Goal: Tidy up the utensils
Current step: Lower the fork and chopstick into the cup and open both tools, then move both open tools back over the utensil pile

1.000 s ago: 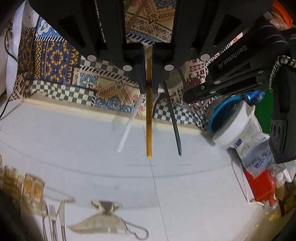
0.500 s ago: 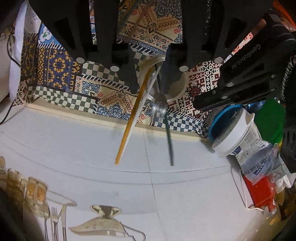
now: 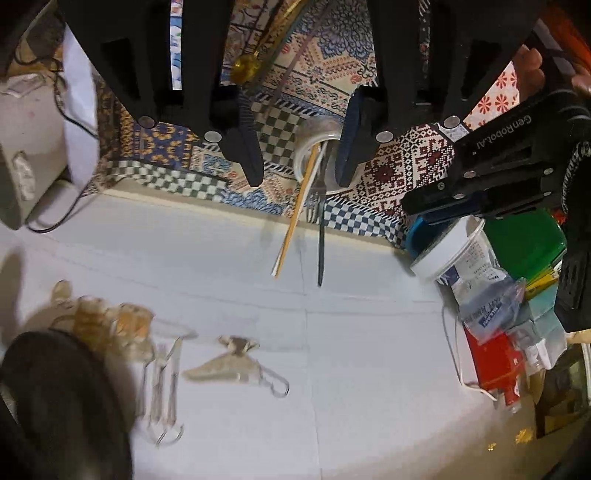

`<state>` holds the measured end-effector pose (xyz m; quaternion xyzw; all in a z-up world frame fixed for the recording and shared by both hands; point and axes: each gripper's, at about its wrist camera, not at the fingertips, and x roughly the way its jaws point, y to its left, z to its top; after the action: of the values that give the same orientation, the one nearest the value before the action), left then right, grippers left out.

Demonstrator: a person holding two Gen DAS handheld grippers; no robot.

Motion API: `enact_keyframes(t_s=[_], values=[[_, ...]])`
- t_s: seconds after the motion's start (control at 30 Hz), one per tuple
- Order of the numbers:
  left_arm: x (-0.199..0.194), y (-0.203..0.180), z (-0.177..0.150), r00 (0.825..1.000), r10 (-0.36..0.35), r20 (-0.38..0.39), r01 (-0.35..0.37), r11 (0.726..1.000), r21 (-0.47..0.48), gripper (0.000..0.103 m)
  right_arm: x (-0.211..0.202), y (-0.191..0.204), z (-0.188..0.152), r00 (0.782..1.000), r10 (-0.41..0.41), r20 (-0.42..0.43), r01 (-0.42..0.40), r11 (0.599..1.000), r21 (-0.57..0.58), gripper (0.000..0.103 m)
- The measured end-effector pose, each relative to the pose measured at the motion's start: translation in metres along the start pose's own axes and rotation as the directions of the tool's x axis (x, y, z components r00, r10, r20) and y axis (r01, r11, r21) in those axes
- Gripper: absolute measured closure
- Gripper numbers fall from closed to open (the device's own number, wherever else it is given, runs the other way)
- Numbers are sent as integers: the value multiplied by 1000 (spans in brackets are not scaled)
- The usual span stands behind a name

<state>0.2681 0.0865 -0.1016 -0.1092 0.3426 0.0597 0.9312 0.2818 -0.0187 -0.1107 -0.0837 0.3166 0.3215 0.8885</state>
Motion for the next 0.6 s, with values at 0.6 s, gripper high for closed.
enact_keyframes(t_s=[0.6], values=[[6,-42,-58,994,-51,-94,57,996,67,62,-46,-44,-67,985,-156,-72,161,984,76,59]])
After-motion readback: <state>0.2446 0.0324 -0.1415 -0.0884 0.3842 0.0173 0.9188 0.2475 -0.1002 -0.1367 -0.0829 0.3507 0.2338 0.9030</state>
